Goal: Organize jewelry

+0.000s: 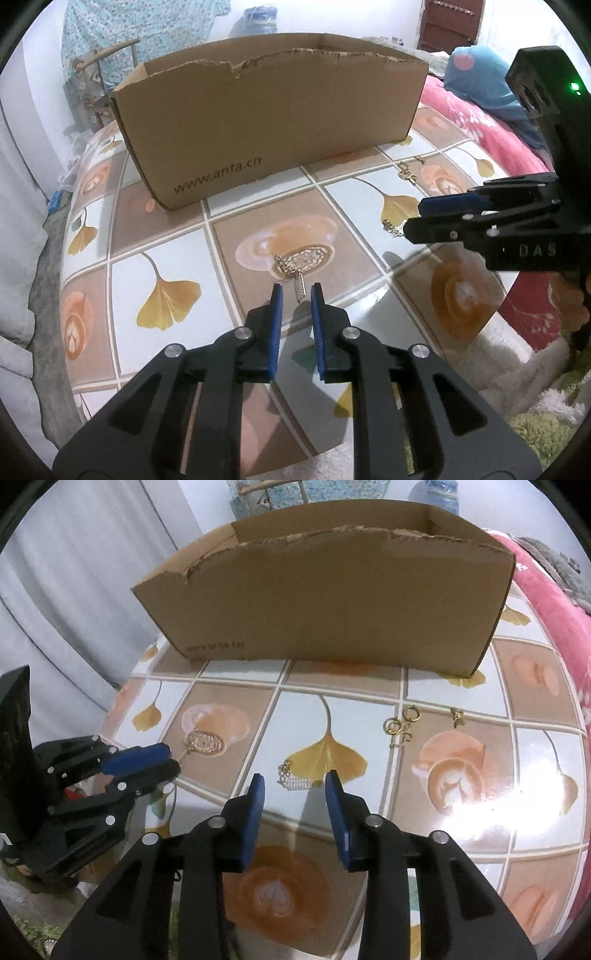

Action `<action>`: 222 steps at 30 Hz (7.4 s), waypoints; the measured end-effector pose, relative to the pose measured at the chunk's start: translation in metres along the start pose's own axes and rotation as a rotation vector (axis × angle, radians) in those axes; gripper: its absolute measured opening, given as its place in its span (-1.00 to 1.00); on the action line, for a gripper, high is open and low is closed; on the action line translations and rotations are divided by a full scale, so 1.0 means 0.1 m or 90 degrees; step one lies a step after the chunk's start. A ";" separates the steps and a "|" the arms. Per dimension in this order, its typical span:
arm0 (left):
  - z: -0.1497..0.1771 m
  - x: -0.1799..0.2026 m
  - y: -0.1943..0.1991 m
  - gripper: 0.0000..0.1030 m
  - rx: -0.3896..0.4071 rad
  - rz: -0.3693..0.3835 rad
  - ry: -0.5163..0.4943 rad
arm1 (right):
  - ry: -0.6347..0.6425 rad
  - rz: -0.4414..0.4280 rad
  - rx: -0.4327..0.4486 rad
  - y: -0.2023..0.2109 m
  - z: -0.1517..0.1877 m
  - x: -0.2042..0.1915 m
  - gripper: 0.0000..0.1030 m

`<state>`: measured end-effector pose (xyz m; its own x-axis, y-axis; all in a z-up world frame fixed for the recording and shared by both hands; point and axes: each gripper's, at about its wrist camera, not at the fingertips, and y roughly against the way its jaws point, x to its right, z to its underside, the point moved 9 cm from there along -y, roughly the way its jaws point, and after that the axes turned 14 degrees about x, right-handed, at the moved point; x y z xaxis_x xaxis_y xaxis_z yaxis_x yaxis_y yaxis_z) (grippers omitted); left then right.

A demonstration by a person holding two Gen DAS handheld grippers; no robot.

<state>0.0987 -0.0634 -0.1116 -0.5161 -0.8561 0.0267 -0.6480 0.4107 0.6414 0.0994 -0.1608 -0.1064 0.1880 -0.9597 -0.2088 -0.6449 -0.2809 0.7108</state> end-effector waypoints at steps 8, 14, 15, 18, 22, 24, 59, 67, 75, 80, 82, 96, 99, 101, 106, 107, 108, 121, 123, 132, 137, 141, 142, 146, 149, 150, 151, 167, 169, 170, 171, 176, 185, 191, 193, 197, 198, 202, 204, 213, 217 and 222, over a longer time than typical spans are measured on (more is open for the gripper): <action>0.00 -0.03 -0.08 -0.71 -0.011 -0.012 0.000 | 0.047 0.018 0.003 -0.12 0.01 -0.08 -0.34; -0.01 -0.01 -0.09 -0.71 -0.011 -0.015 -0.013 | 0.107 0.049 0.005 -0.19 0.04 -0.19 -0.34; -0.01 -0.01 -0.09 -0.71 -0.011 -0.015 -0.014 | 0.111 0.051 0.005 -0.20 0.04 -0.19 -0.34; 0.00 -0.01 -0.09 -0.71 -0.012 -0.016 -0.016 | 0.113 0.054 0.006 -0.23 0.03 -0.20 -0.37; 0.00 0.00 -0.09 -0.71 -0.012 -0.017 -0.015 | 0.103 0.059 0.006 -0.25 0.02 -0.18 -0.58; -0.01 0.00 -0.09 -0.71 -0.012 -0.016 -0.016 | 0.099 0.058 0.006 -0.25 0.02 -0.16 -0.69; -0.16 0.08 0.02 -0.99 0.022 -0.024 -0.060 | 0.039 0.038 0.047 0.11 -0.09 0.11 -0.72; -0.32 0.10 0.19 -0.99 0.052 -0.027 -0.065 | 0.046 0.034 0.075 0.31 -0.23 0.07 -0.72; -0.63 0.13 0.44 -0.99 0.103 -0.017 -0.066 | 0.056 0.021 0.125 0.62 -0.48 -0.01 -0.72; -0.98 0.19 0.64 -0.99 0.153 -0.002 -0.083 | 0.070 -0.001 0.174 0.85 -0.79 -0.14 -0.72; -1.13 0.20 0.71 -0.99 0.176 0.002 -0.093 | 0.082 -0.009 0.200 0.96 -0.95 -0.19 -0.71; -2.45 0.03 0.65 -0.99 0.293 0.043 -0.117 | 0.129 -0.074 0.362 1.30 -2.25 -0.29 -0.71; -2.48 -0.05 0.33 -0.99 0.244 0.063 -0.095 | 0.109 -0.093 0.331 1.04 -2.36 -0.18 -0.71; -2.42 -0.13 0.07 -0.99 0.199 0.082 -0.073 | 0.083 -0.116 0.286 0.77 -2.35 -0.09 -0.71; -2.15 -0.29 -0.44 -0.99 0.093 0.092 -0.044 | 0.049 -0.135 0.171 0.19 -2.18 0.08 -0.71; -2.09 -0.33 -0.56 -0.99 0.067 0.097 -0.031 | 0.046 -0.135 0.147 0.09 -2.14 0.10 -0.71; -2.02 -0.37 -0.62 -0.99 0.047 0.102 -0.023 | 0.044 -0.136 0.130 0.02 -2.11 0.11 -0.71; -1.65 -0.56 -0.93 -0.97 -0.058 0.108 0.031 | 0.020 -0.107 0.035 -0.35 -1.94 0.30 -0.69; -1.68 -0.58 -0.92 -0.85 -0.053 0.114 0.040 | 0.012 -0.106 0.041 -0.33 -1.97 0.34 -0.62; -1.95 -0.61 -0.48 -0.58 0.040 0.102 0.054 | -0.009 -0.107 0.118 0.23 -2.13 0.42 -0.20; -2.06 -0.50 -0.02 -0.22 0.100 0.103 0.050 | -0.032 -0.112 0.186 0.79 -2.16 0.48 0.09; -2.03 -0.30 0.36 0.08 0.146 0.128 0.037 | -0.037 -0.098 0.235 1.23 -2.04 0.57 0.25; -2.01 -0.27 0.41 0.10 0.151 0.132 0.034 | -0.038 -0.091 0.242 1.30 -2.00 0.60 0.28; -1.77 -0.07 0.59 0.21 0.156 0.157 0.029 | -0.070 -0.059 0.237 1.43 -1.67 0.77 0.28; -1.53 0.09 0.53 0.21 0.136 0.168 0.031 | -0.105 -0.042 0.207 1.35 -1.36 0.90 0.28; -1.46 0.13 0.48 0.21 0.127 0.167 0.032 | -0.123 -0.035 0.189 1.27 -1.22 0.96 0.28; -1.36 0.18 0.41 0.21 0.112 0.165 0.032 | -0.138 -0.031 0.172 1.20 -1.12 1.00 0.28; -0.70 0.90 -0.48 -0.40 0.051 0.145 -0.092 | -0.123 0.022 0.062 0.49 -0.51 1.06 -0.31; -0.71 0.96 -0.55 -0.53 0.047 0.148 -0.106 | -0.120 0.019 0.057 0.43 -0.52 1.06 -0.49; -0.72 0.98 -0.59 -0.58 0.046 0.152 -0.110 | -0.119 0.014 0.054 0.39 -0.51 1.06 -0.52; -0.73 1.00 -0.62 -0.62 0.047 0.156 -0.110 | -0.119 0.012 0.051 0.36 -0.52 1.05 -0.59; -0.80 1.00 -0.74 -0.74 0.045 0.157 -0.107 | -0.131 -0.001 0.045 0.26 -0.52 1.06 -0.63; -0.74 1.00 -0.91 -0.74 0.019 0.151 -0.128 | -0.150 -0.012 0.034 0.20 -0.44 1.07 -0.63; -0.72 0.98 -1.00 -0.76 0.007 0.142 -0.117 | -0.158 -0.017 0.032 0.20 -0.41 1.08 -0.63; -0.73 0.97 -0.99 -0.76 0.010 0.144 -0.115 | -0.161 -0.018 0.033 0.20 -0.42 1.09 -0.63; -0.74 0.98 -1.00 -0.76 0.009 0.142 -0.114 | -0.164 -0.020 0.034 0.21 -0.42 1.10 -0.63; -0.74 0.97 -1.00 -0.76 0.007 0.142 -0.115 | -0.164 -0.020 0.034 0.21 -0.41 1.10 -0.63; -0.74 0.99 -1.02 -0.75 0.007 0.139 -0.122 | -0.170 -0.019 0.033 0.21 -0.39 1.11 -0.63; -0.74 1.01 -1.02 -0.75 0.004 0.135 -0.129 | -0.174 -0.019 0.032 0.21 -0.39 1.12 -0.63; -0.68 0.88 -0.94 -0.75 -0.006 0.105 -0.143 | -0.170 -0.021 0.028 0.20 -0.38 1.11 -0.63; -0.62 0.72 -0.86 -0.75 -0.010 0.087 -0.132 | -0.156 -0.026 0.024 0.16 -0.40 1.05 -0.63; -0.56 0.57 -0.78 -0.75 -0.014 0.070 -0.112 | -0.102 -0.017 0.013 0.04 -0.44 0.93 -0.62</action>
<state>0.1508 -0.1618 -0.1173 -0.6745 -0.7374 -0.0358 -0.5705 0.4899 0.6592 0.1467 -0.2516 -0.0936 0.0856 -0.9388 -0.3335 -0.6564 -0.3050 0.6900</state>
